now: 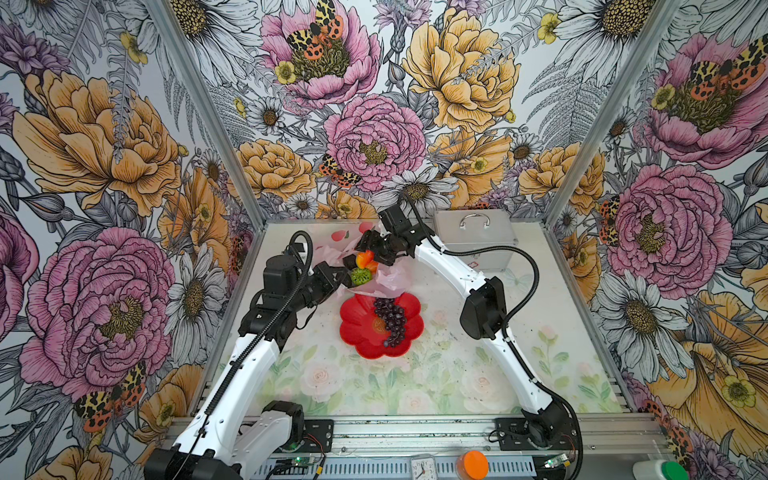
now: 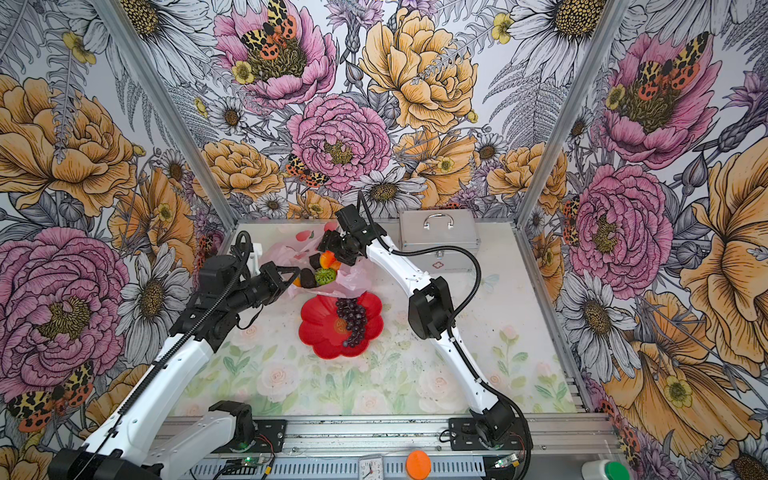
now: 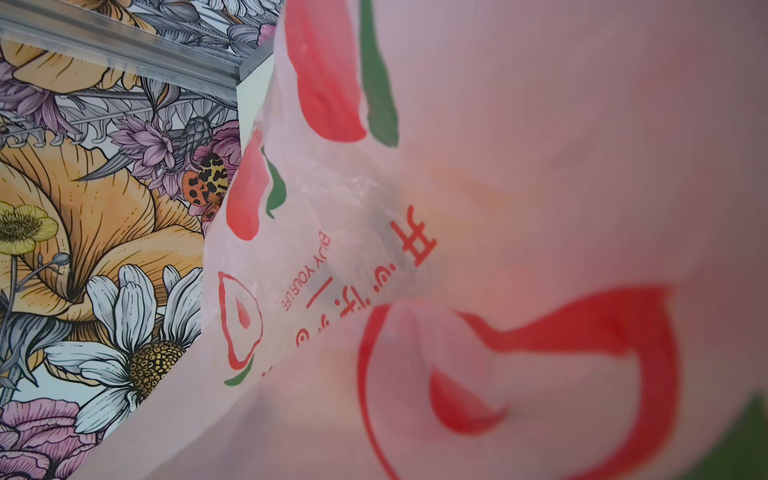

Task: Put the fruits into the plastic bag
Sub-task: 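Push the mango into the pink bag and open the right gripper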

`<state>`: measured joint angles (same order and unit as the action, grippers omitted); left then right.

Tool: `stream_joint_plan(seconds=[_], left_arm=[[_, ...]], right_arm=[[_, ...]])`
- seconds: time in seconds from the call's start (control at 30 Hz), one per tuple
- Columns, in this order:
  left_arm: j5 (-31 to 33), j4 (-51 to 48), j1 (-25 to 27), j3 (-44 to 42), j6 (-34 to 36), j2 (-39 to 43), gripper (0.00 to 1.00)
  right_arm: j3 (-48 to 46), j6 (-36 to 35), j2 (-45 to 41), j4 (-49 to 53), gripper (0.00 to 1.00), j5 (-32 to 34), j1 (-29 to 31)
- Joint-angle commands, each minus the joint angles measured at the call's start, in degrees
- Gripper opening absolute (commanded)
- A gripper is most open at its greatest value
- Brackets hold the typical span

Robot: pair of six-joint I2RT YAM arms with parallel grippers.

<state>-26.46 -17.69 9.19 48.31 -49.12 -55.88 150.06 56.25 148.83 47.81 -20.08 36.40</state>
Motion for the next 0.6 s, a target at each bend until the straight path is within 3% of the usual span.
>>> stream_joint_plan(seconds=[0.0,0.23,0.37,0.57], left_arm=[[-0.9,1.7,-0.6,-0.8,-0.4,0.6,0.0],[-1.0,2.4,-1.0,-1.2,-1.2,0.6,0.0],[-1.1,3.1,-1.3,-1.5,-2.0,0.6,0.0],[-1.4,4.5,-1.8,-2.4,-3.3,0.8,0.0]], right_arm=[[2.2,-1.5,0.2,-1.1,0.82,1.0,-0.3],[2.4,-2.4,-1.0,-1.4,0.87,-1.7,-0.4],[3.0,-2.7,-1.6,-2.0,0.99,-4.7,-0.4],[3.1,-1.1,-2.5,-5.8,0.99,-11.5,-0.6]])
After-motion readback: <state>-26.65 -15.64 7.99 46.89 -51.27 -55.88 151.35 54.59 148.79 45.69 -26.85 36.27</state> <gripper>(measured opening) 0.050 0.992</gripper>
